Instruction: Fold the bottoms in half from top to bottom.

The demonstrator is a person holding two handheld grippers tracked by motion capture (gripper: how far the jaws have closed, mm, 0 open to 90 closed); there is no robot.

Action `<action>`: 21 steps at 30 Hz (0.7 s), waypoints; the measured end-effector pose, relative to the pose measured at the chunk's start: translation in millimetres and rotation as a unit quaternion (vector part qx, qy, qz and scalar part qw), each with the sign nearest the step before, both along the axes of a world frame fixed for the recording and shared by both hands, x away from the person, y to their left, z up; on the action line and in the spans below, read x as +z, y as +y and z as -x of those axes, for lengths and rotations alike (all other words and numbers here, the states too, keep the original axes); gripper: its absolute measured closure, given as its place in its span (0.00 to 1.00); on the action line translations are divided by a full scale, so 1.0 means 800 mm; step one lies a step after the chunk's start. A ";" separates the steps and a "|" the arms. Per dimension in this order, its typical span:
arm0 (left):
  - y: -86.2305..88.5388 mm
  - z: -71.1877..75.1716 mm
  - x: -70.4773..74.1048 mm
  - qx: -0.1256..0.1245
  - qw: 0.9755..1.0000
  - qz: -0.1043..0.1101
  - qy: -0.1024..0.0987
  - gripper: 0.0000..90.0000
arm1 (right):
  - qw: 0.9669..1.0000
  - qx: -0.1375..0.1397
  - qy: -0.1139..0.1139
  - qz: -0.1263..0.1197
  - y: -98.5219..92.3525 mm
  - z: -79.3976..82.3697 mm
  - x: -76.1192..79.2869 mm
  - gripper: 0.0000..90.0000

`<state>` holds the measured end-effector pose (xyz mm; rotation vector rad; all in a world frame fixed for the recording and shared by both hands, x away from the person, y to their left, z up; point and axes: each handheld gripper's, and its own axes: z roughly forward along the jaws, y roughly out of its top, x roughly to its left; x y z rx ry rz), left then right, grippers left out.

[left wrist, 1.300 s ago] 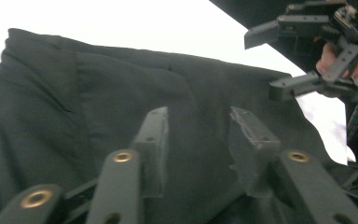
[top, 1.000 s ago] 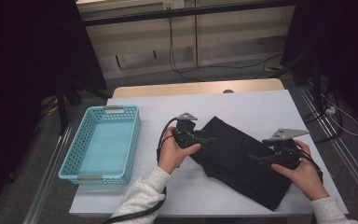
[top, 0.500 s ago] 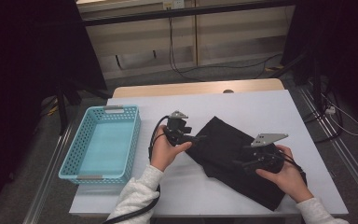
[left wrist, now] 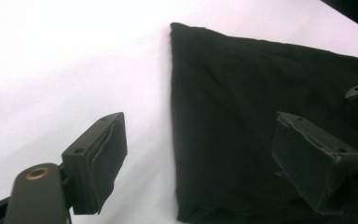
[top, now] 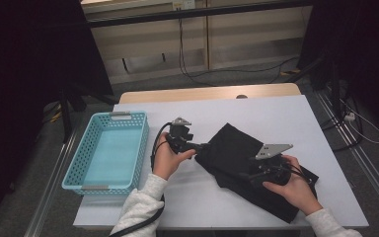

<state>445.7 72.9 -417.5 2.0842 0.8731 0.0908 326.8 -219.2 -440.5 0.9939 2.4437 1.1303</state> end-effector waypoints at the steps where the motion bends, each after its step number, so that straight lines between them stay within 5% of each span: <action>1: 0.002 -0.001 0.000 0.000 1.000 0.000 -0.001 0.20 | 1.000 0.001 0.000 0.001 0.002 0.000 0.000 0.37; 11: 0.018 0.000 0.000 0.009 1.000 -0.009 -0.004 0.18 | 1.000 0.011 0.005 0.004 0.013 0.000 -0.004 0.50; 16: 0.030 0.006 -0.005 0.011 1.000 -0.015 0.000 0.18 | 0.999 0.023 0.021 0.038 0.025 0.000 -0.014 0.55; 21: 0.037 0.010 -0.009 0.012 1.000 -0.019 0.003 0.18 | 0.999 0.020 0.012 0.049 0.026 -0.001 -0.015 0.63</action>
